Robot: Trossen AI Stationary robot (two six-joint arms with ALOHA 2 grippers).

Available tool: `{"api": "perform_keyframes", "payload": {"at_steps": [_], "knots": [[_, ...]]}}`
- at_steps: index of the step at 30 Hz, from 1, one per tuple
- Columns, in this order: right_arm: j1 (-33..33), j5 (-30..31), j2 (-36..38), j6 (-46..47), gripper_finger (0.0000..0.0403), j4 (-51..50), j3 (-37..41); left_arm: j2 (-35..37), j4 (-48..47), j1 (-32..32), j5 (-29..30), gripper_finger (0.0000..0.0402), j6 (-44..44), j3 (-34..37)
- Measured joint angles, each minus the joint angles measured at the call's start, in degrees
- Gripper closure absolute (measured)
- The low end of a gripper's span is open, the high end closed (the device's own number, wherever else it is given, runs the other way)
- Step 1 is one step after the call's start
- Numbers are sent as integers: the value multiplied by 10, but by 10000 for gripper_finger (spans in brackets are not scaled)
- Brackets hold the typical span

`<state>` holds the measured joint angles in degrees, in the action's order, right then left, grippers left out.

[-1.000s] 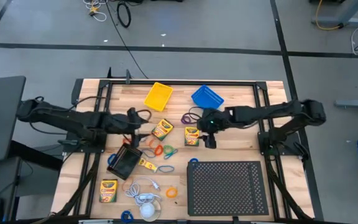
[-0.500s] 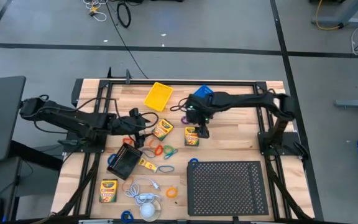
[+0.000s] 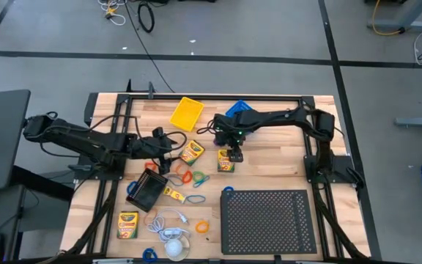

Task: Pick & Place Office Desk Supplies
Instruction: Put the crayon box into the black basket

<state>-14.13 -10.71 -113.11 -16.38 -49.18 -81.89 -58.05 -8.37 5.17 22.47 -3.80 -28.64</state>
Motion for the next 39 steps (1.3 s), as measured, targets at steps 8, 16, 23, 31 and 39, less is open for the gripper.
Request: {"api": "perform_keyframes", "payload": {"at_steps": [8, 16, 23, 31, 39], "knots": [[-4, -11, -23, -4, 158, 5, 0, 0, 0, 0, -2, 99, -12, 0], [-6, -39, -38, -15, 180, 5, -1, 0, 0, 1, -5, 99, -15, 0], [-6, -45, -38, -19, 321, 1, -1, 0, 0, 1, -4, 99, -16, 0], [12, -20, -31, -19, 399, -9, 1, 0, 0, 1, 0, 99, -16, 0], [63, 66, -7, 3, 401, -30, 2, 0, 0, 0, 0, 99, -16, 0]]}}
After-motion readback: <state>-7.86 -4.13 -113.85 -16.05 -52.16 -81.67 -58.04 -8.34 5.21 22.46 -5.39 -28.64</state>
